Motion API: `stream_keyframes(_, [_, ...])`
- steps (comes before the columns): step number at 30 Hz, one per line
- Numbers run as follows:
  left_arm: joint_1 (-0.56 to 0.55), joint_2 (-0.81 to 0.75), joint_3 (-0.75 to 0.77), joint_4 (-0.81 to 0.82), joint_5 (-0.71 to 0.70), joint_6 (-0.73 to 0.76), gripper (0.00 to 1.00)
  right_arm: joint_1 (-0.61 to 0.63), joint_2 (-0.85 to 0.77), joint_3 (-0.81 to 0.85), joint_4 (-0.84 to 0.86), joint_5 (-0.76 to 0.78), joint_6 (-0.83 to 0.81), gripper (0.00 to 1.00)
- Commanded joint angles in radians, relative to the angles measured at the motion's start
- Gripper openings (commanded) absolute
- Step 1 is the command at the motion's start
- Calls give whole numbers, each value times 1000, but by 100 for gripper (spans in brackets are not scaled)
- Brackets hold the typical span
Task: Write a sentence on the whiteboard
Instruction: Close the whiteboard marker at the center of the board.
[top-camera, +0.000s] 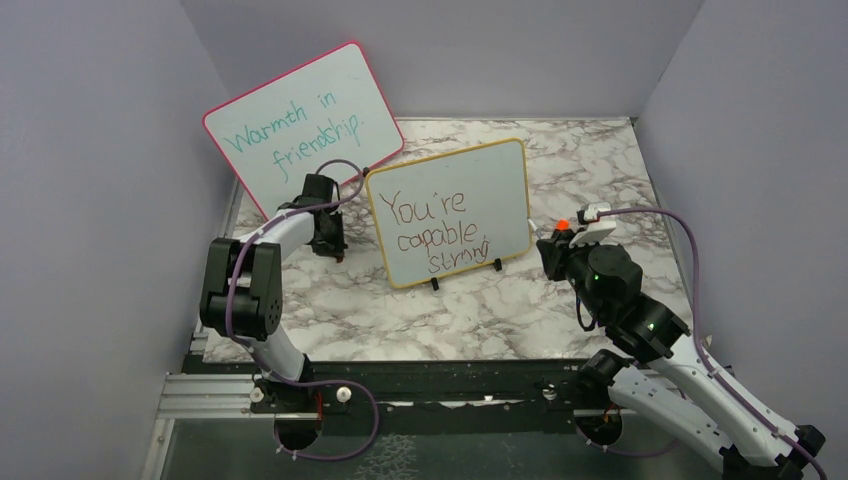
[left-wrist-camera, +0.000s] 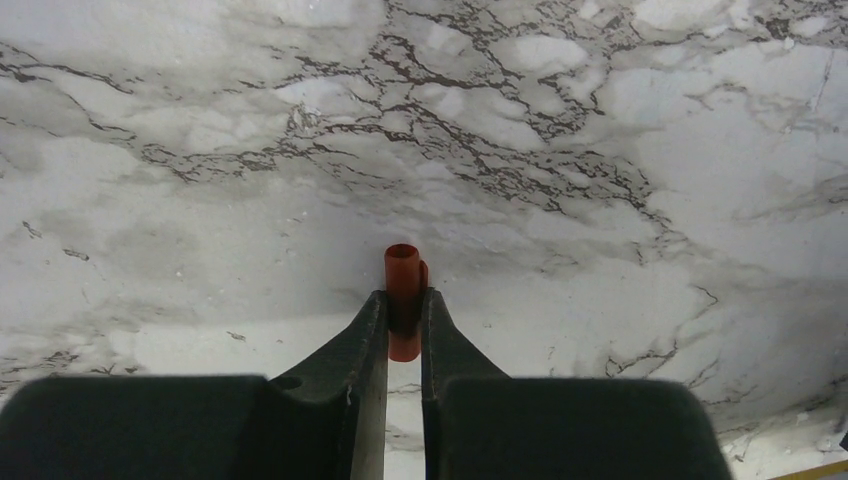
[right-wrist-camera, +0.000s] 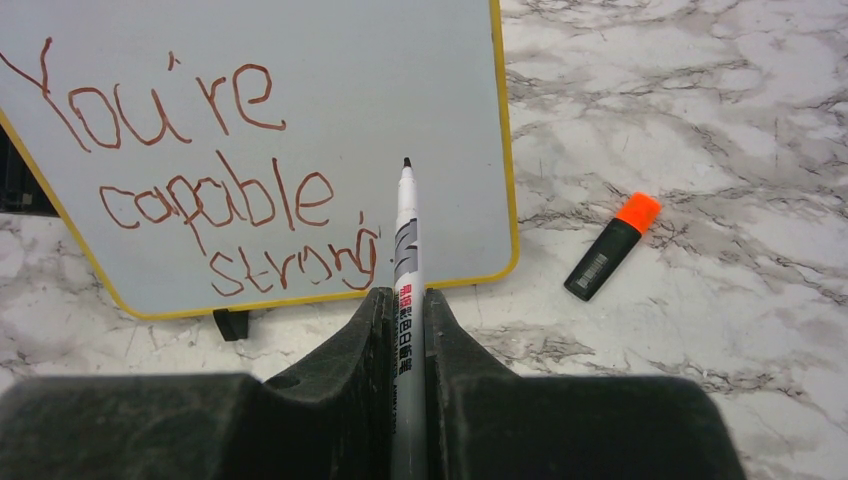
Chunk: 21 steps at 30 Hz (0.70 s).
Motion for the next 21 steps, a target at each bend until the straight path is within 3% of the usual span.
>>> stream_keyframes(1, [-8,-57,-27,-35,55,11,0,-6,-4,-5,16,-22,-17,1])
stream_keyframes(8, [-8,-202,-57,-20,63,53,0,-6,-8,-5,31,-95,-39,1])
stream_keyframes(21, [-94,-587,-124,12,168,213,0,-6,69,53,93,-437,-100,1])
